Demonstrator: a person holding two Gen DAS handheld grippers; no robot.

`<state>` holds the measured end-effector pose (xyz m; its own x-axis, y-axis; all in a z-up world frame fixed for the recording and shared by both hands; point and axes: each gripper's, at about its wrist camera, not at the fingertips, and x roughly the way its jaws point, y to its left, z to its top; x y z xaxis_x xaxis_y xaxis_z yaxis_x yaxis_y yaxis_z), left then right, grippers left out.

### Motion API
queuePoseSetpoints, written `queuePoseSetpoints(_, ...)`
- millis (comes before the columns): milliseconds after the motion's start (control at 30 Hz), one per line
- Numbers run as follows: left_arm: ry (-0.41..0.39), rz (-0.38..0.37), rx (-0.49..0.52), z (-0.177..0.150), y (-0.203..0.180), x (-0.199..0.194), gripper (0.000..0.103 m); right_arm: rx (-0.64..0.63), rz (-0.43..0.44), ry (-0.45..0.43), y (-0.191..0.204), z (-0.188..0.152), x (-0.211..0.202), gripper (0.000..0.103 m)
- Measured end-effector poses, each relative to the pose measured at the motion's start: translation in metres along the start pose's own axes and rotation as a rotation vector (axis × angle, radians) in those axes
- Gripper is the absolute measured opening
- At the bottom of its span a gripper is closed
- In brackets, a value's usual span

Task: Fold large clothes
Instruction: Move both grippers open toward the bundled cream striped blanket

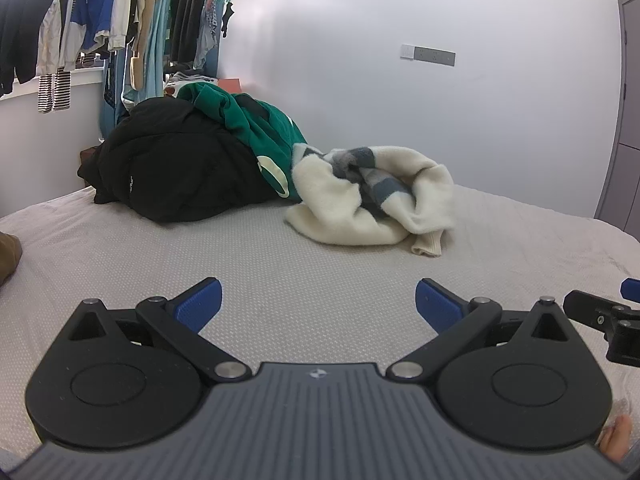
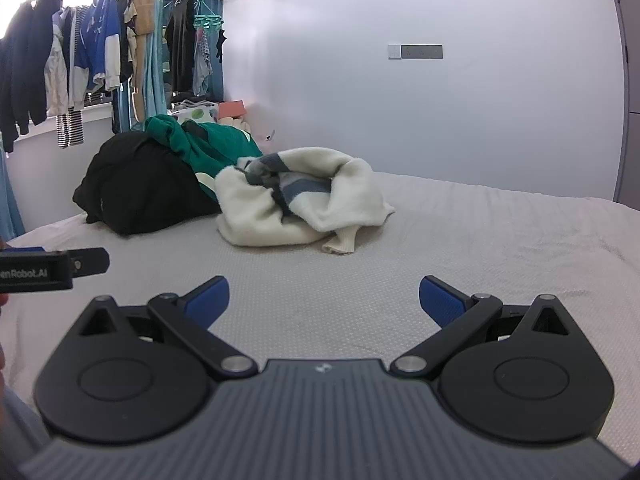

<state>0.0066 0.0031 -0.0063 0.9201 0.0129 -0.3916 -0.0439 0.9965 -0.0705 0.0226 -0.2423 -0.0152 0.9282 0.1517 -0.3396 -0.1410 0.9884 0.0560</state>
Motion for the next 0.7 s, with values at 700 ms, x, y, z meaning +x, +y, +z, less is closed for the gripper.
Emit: queuePoseSetpoints(700,0.003,-0.008,-0.019,0.0,0.0025,-0.0012,0.103,-0.002,-0.001,0.021,0.0017,-0.0024,0.0058,0.103)
